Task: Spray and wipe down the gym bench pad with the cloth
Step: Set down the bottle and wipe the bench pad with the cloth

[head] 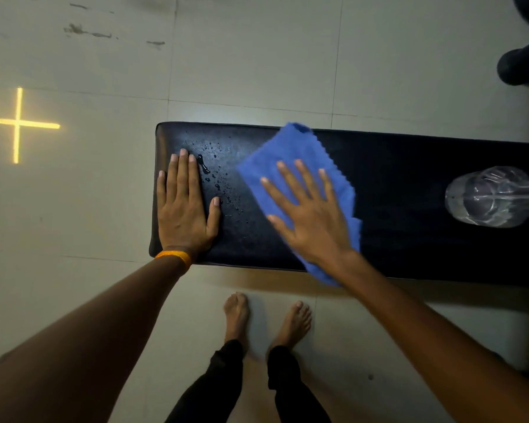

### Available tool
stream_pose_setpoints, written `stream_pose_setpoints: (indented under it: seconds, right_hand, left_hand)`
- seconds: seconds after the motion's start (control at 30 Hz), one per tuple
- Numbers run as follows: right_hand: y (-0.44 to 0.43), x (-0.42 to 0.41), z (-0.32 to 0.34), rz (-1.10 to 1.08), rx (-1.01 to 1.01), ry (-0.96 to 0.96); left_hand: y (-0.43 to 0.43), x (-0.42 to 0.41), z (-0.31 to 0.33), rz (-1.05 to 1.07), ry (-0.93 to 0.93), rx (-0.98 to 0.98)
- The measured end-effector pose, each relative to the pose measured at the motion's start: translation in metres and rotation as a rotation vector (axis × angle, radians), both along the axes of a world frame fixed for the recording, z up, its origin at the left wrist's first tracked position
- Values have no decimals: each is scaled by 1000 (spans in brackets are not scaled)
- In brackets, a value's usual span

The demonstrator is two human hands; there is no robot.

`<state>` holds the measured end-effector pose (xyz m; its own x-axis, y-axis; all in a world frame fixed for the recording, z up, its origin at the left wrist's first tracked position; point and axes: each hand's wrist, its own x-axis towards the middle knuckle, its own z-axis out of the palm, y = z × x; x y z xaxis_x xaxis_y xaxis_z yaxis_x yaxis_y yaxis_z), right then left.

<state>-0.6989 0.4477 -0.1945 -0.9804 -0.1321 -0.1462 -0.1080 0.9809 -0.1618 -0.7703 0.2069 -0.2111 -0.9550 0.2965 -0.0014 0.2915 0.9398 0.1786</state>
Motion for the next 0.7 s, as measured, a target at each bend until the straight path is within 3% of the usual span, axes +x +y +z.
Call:
stream_pose_setpoints:
  seconds: [0.07,0.2,0.23,0.33,0.47,0.53,0.6,0.67,0.7]
  right_hand:
    - [40,8,-1,-122,57,3]
    - [14,10,1,-887,80,62]
    - [-16,13,2,-966,70,69]
    - [-90,29,3,-766,34,2]
    - [-39,32,1,-310,78,-22]
    - [5,15,-4,-376,117,5]
    - [21,-9,-5,-676,108,52]
    - [-9,-29,-5,-886,127,81]
    - [-32,-35,-4,-870,117,74]
  left_hand:
    - [0,0,0,-3,1,-1]
    - [0,0,-1,-1,0,4]
    - [0,1,0,-4,-4,11]
    - [-1,-1,-1,-8,-3,18]
    - [-1,-1,-1,-9,-11,25]
    - [-1,-2,-2,-12,-5,23]
    - [-2,-2,-3,-12,-5,17]
    - [-2,-2,-3,-15,-15,22]
    - [-2,-2,-3,-18,-20,25]
